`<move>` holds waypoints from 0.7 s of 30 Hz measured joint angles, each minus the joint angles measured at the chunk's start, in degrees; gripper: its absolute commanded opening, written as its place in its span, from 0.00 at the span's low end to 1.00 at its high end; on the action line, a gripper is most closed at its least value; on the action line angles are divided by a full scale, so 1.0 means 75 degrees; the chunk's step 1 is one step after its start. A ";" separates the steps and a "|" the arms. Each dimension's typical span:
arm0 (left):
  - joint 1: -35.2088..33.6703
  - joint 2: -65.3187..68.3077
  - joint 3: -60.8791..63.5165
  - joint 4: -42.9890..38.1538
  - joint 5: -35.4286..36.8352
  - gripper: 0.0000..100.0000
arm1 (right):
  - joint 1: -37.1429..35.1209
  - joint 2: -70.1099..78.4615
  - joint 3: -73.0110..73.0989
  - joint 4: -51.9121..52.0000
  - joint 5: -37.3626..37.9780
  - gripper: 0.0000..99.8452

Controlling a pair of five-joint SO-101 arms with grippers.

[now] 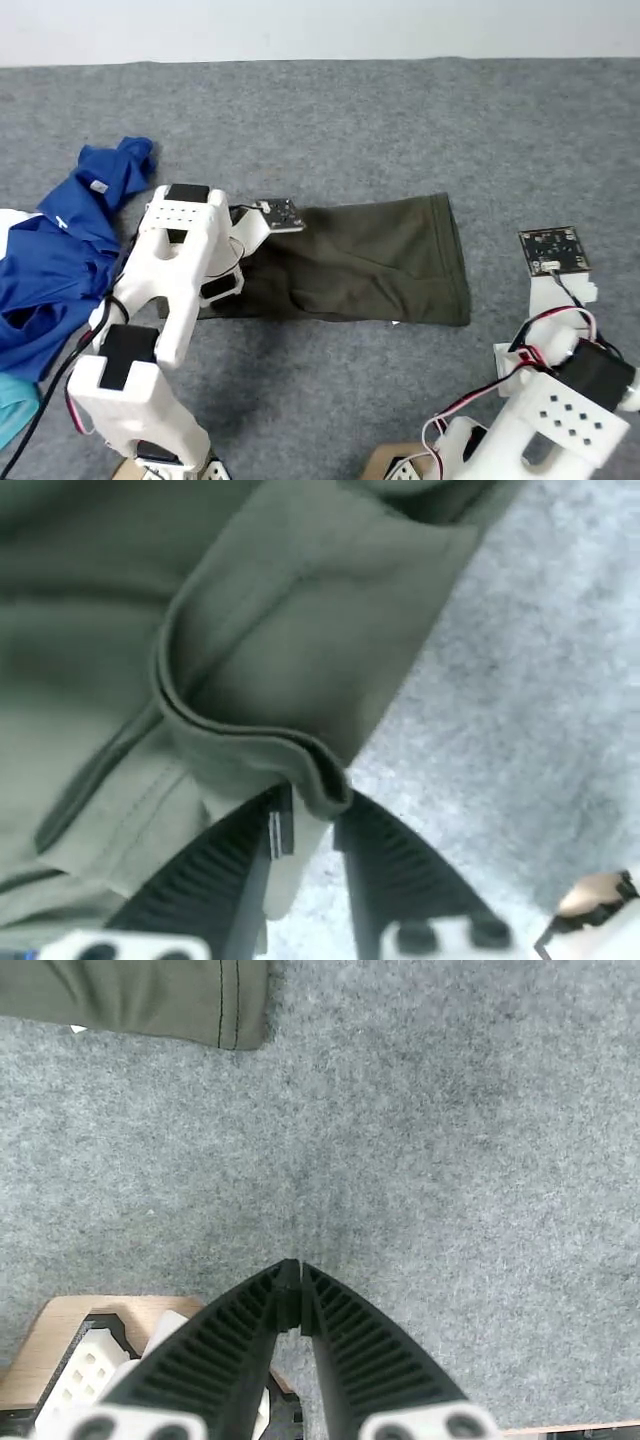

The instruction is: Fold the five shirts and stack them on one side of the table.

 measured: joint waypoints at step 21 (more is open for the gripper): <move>-0.0961 0.0000 -0.1325 0.0516 -0.0188 0.03 | 0.0000 0.0000 0.0000 0.0000 0.0000 0.01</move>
